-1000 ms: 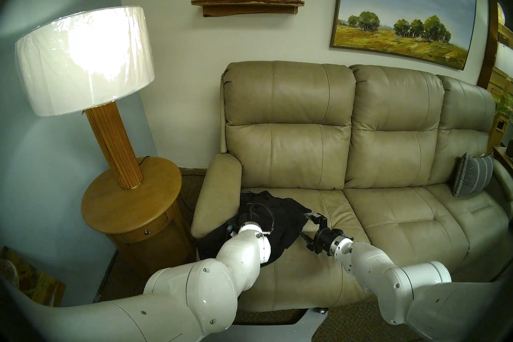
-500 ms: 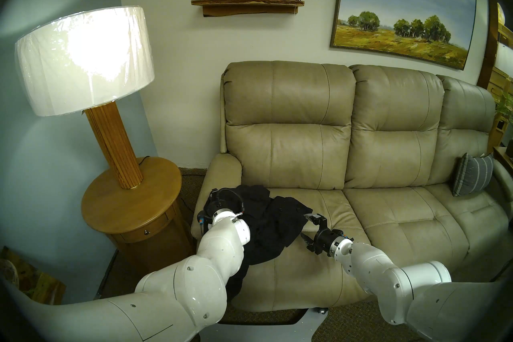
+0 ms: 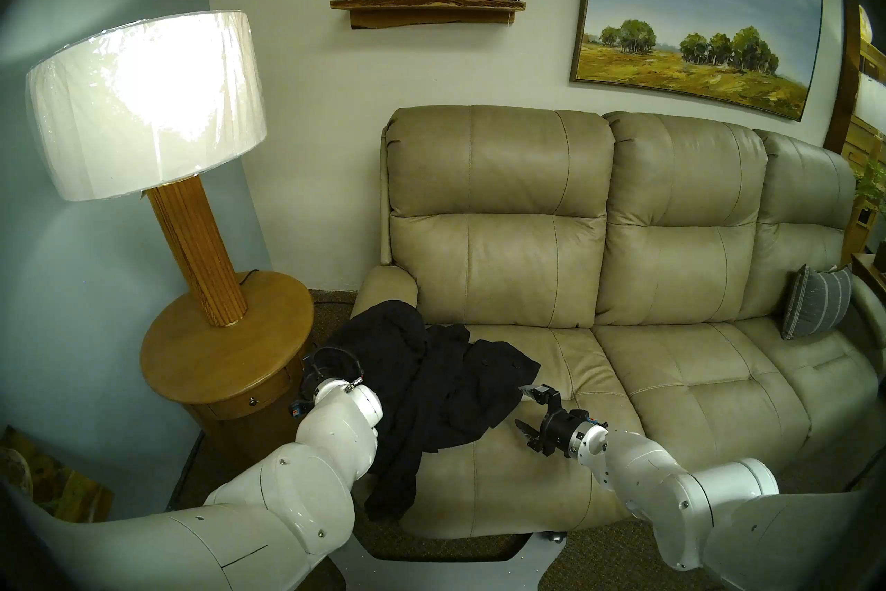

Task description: Drape jacket on sofa arm

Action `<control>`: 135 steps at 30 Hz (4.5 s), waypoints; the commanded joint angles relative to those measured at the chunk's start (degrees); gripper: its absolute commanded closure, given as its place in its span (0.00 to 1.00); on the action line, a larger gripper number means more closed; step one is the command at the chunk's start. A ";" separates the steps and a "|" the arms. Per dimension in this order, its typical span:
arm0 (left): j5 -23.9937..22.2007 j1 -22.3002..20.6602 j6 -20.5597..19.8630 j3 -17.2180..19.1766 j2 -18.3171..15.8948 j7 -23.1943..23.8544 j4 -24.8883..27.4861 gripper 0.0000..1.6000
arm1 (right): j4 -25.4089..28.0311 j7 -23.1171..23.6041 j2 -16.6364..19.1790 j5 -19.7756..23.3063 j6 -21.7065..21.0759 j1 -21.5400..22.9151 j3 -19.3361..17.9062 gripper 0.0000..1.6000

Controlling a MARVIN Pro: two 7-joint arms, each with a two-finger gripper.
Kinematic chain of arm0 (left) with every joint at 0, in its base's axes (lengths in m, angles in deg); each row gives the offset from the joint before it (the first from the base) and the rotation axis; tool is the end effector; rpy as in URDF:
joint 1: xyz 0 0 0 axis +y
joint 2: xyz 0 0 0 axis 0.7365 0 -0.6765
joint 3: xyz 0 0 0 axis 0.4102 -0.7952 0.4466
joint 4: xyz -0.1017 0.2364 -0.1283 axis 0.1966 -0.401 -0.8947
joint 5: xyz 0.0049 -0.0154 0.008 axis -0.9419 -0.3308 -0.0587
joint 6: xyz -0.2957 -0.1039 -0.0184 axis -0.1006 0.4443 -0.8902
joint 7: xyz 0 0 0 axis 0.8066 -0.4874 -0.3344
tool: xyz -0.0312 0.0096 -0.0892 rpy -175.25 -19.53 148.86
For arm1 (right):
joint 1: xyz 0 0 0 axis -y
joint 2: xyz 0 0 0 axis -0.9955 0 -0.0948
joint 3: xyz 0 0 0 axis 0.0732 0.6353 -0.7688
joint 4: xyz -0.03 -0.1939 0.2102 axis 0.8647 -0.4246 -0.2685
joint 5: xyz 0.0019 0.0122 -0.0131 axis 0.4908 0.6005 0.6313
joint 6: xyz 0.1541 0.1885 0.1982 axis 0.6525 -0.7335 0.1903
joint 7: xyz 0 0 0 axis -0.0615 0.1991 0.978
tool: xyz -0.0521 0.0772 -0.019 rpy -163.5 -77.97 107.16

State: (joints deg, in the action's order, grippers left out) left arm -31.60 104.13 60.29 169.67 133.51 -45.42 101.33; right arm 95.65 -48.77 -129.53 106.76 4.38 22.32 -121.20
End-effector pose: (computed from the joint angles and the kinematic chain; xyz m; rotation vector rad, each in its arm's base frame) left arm 0.4573 0.0613 -0.4917 0.8799 2.1930 1.3118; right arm 0.3877 -0.0574 -0.5351 -1.6893 1.0863 -0.4014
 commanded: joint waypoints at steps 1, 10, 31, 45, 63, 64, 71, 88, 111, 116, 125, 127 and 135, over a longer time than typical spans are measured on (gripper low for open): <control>0.03 -3.60 -2.64 0.17 -6.24 -2.87 -1.39 0.75 | 0.84 1.54 -0.69 -0.51 -0.99 -0.09 0.65 0.00; 0.59 -4.48 -5.24 -0.59 -7.47 -3.57 -4.35 0.00 | 0.33 1.11 -1.14 -1.48 -0.03 0.02 0.55 0.00; 7.16 10.88 1.21 -7.04 4.18 16.67 -6.35 0.00 | 0.07 1.79 -1.28 -2.07 1.37 -0.47 0.18 0.00; 8.30 12.14 9.81 -8.63 4.88 29.94 -10.31 0.00 | -0.36 1.37 -0.97 -1.83 2.73 -0.15 -0.86 0.00; 10.62 11.32 12.12 -11.25 6.01 43.62 -14.20 0.00 | -0.51 1.24 -1.27 -1.94 3.58 -0.07 -1.77 0.00; 10.88 11.40 12.01 -11.53 5.97 44.41 -14.20 0.00 | -0.52 1.24 -1.29 -1.95 3.63 -0.08 -1.83 0.00; 12.11 11.93 10.96 -12.79 5.67 46.86 -14.20 0.00 | -0.48 1.37 -1.37 -1.97 3.60 -0.12 -2.10 0.00; 13.71 13.21 8.73 -14.19 4.92 52.40 -14.20 0.00 | -0.55 1.63 -1.53 -2.10 2.78 -0.51 -2.70 0.00; 14.72 17.03 7.65 -14.34 2.53 53.72 -14.20 0.00 | -0.80 1.50 0.06 -1.60 2.03 -0.45 -4.78 0.00; 15.22 17.21 6.40 -14.67 2.43 54.22 -14.20 0.00 | -0.95 1.43 -0.10 -1.67 1.93 -0.60 -5.02 0.00; 16.70 16.98 4.24 -15.71 2.46 55.42 -14.20 0.00 | -1.15 1.53 -0.08 -1.70 1.64 -0.79 -5.40 0.00; 17.06 17.01 4.04 -16.01 2.44 55.56 -14.20 0.00 | -1.21 1.54 -0.10 -1.72 1.57 -0.87 -5.49 0.00; 18.33 17.19 3.09 -16.98 2.32 56.49 -14.20 0.00 | -1.32 1.71 0.06 -1.69 1.27 -1.06 -5.86 0.00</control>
State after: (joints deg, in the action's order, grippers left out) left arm -14.19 121.67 64.03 153.39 135.68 9.33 86.62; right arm 94.12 -47.38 -129.52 105.02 5.80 21.09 -127.03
